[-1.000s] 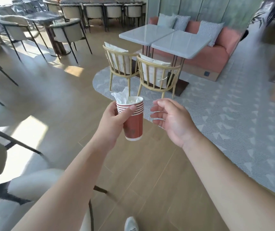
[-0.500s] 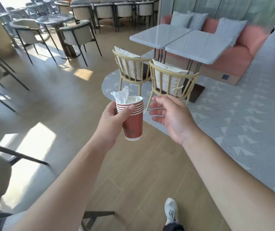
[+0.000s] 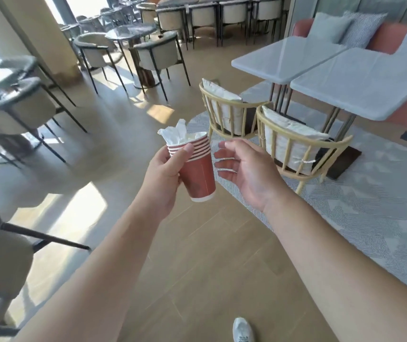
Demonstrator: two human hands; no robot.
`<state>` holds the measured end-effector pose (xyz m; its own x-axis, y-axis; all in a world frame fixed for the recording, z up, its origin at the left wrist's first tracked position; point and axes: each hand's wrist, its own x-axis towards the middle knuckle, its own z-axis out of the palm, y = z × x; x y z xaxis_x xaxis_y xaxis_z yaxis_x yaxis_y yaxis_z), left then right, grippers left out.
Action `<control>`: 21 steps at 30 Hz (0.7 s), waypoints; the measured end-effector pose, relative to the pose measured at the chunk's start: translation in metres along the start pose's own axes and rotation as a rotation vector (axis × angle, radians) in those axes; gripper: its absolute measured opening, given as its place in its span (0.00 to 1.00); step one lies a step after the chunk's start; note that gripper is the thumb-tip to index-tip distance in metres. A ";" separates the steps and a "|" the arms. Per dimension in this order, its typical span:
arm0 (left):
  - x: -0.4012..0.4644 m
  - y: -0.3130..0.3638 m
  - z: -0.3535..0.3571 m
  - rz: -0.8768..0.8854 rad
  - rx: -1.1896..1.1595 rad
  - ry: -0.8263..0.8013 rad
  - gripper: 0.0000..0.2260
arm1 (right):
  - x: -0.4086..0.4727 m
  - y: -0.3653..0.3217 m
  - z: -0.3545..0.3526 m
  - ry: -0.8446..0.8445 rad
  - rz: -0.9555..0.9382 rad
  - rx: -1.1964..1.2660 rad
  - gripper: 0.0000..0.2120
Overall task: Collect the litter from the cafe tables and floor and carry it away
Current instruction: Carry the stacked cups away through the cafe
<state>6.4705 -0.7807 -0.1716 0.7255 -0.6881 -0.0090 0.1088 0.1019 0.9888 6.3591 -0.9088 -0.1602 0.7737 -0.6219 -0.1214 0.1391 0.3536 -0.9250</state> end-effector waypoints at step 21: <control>0.205 0.009 -0.092 0.091 -0.091 0.155 0.25 | 0.243 0.000 0.074 -0.141 0.031 -0.052 0.07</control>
<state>6.6823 -0.8549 -0.1782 0.8304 -0.5549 0.0506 0.0934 0.2281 0.9691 6.5930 -1.0088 -0.1630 0.8569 -0.5053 -0.1019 0.0843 0.3323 -0.9394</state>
